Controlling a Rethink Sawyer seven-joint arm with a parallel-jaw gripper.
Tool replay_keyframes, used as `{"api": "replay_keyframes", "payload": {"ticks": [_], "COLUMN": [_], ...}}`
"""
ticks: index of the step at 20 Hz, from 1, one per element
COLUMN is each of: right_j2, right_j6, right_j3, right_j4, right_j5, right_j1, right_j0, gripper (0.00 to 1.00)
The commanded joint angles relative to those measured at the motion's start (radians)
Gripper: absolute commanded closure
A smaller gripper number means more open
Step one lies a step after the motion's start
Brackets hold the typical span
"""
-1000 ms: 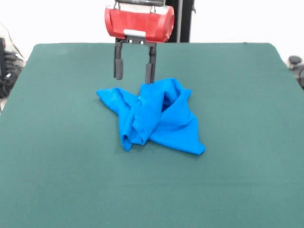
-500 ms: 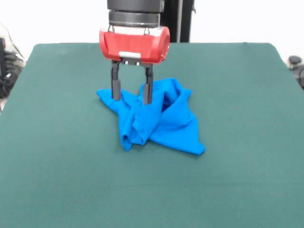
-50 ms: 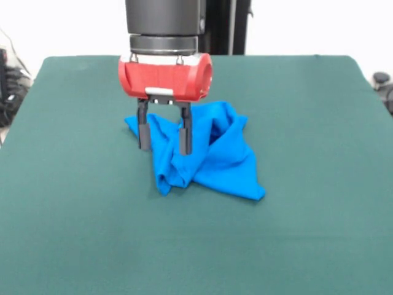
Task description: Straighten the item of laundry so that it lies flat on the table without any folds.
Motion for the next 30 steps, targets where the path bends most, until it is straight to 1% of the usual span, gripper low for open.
{"api": "replay_keyframes", "payload": {"ticks": [1, 9, 14, 21, 23, 25, 28, 30], "right_j2": [0.136, 0.134, 0.141, 0.166, 0.196, 0.212, 0.230, 0.241], "right_j6": [-0.096, -0.076, -0.049, -0.054, -0.079, -0.091, -0.102, -0.103], "right_j3": [-0.021, -0.039, -0.045, -0.032, -0.004, 0.035, 0.138, 0.178], "right_j4": [-0.076, -0.102, -0.133, -0.153, -0.152, -0.153, -0.135, -0.126], "right_j5": [0.047, 0.017, -0.030, -0.006, 0.028, 0.054, 0.123, 0.152], "right_j1": [0.062, 0.101, 0.138, 0.125, 0.101, 0.059, -0.062, -0.111], "right_j0": [0.008, 0.017, 0.018, -0.007, -0.037, -0.061, -0.104, -0.125], "gripper": [0.00, 0.00, 0.00, 0.00, 0.00, 0.00, 0.00, 0.00]}}
